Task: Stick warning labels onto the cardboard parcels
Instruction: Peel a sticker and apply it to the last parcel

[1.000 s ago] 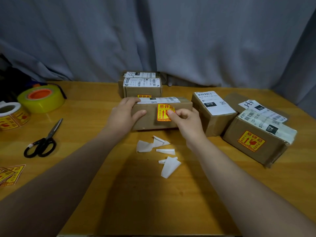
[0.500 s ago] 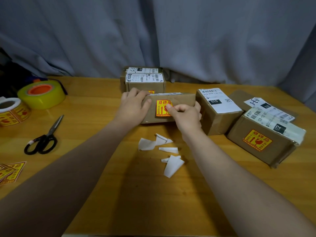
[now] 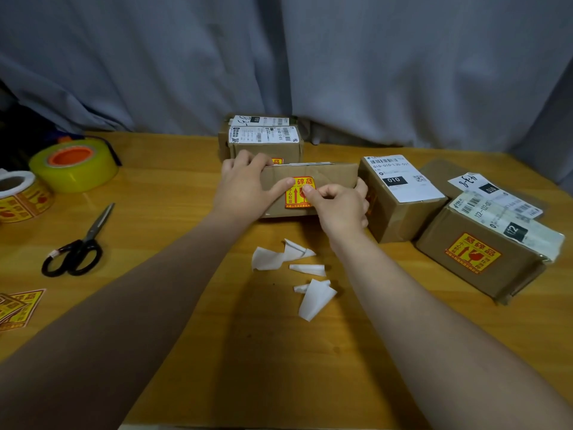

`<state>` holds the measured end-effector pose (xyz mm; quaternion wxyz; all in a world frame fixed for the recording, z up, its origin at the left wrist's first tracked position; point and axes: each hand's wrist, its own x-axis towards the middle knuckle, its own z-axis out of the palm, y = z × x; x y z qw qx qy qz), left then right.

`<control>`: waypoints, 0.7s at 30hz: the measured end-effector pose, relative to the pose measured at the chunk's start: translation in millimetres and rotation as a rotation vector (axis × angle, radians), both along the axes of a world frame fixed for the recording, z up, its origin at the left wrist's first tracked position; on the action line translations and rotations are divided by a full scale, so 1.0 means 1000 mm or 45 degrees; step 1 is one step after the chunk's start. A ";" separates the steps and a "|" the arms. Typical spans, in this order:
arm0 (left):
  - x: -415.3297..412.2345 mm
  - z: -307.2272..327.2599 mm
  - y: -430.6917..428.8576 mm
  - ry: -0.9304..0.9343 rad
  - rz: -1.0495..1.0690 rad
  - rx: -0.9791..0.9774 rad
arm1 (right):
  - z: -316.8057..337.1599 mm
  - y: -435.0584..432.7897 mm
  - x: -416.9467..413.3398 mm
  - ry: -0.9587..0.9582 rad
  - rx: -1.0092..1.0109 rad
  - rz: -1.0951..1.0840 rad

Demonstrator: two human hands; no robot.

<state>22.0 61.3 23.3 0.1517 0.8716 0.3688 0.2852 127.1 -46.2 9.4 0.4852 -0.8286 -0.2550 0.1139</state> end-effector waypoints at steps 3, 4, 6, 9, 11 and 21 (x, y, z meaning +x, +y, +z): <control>0.002 -0.002 0.000 -0.018 0.022 0.027 | 0.000 0.001 0.000 -0.016 -0.012 -0.012; 0.002 -0.003 0.000 -0.026 0.025 0.033 | 0.000 0.001 0.000 -0.028 -0.020 -0.016; 0.002 -0.004 0.000 -0.040 0.026 0.046 | -0.001 0.003 0.000 -0.053 -0.045 -0.031; 0.001 -0.005 0.000 -0.052 0.020 0.050 | 0.001 0.007 -0.003 -0.059 -0.087 -0.097; 0.001 -0.006 0.000 -0.059 0.013 0.049 | 0.001 0.009 -0.004 -0.068 -0.103 -0.141; -0.001 -0.005 0.004 -0.028 -0.016 0.056 | -0.003 0.009 0.010 -0.129 -0.085 -0.185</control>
